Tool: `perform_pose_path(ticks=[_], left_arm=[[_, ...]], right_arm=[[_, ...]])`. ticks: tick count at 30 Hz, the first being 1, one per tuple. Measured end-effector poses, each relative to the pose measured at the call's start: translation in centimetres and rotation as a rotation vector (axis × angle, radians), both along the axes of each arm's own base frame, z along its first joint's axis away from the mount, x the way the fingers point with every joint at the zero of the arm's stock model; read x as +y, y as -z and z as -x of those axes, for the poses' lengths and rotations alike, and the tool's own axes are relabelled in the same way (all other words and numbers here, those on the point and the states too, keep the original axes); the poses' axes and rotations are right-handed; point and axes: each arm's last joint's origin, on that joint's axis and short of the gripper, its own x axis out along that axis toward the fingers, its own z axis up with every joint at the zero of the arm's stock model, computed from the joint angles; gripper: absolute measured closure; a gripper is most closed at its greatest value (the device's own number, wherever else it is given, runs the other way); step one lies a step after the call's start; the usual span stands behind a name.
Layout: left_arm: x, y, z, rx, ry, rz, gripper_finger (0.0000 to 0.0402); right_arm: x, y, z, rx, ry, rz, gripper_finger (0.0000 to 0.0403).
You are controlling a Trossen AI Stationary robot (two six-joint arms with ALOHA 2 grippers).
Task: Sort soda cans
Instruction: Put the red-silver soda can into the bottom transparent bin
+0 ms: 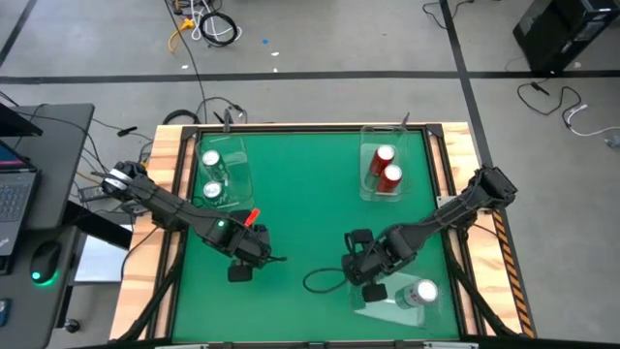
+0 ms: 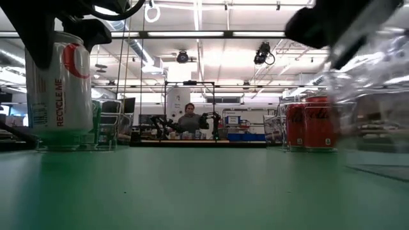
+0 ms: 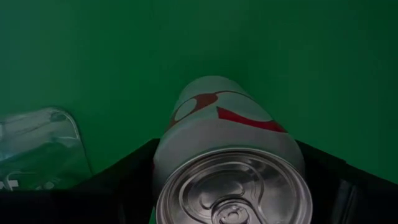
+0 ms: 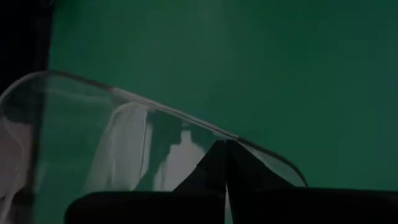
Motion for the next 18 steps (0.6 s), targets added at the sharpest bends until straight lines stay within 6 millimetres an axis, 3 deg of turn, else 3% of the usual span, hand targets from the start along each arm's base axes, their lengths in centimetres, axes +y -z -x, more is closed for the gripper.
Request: perform_pose_path(ticks=[18], left_arm=[[0.0, 0.0, -0.1, -0.01, 0.023, -0.012, 0.0106]], right_arm=[[-7.6, -1.3, -5.1, -0.26, -0.068, 0.062, 0.0403]])
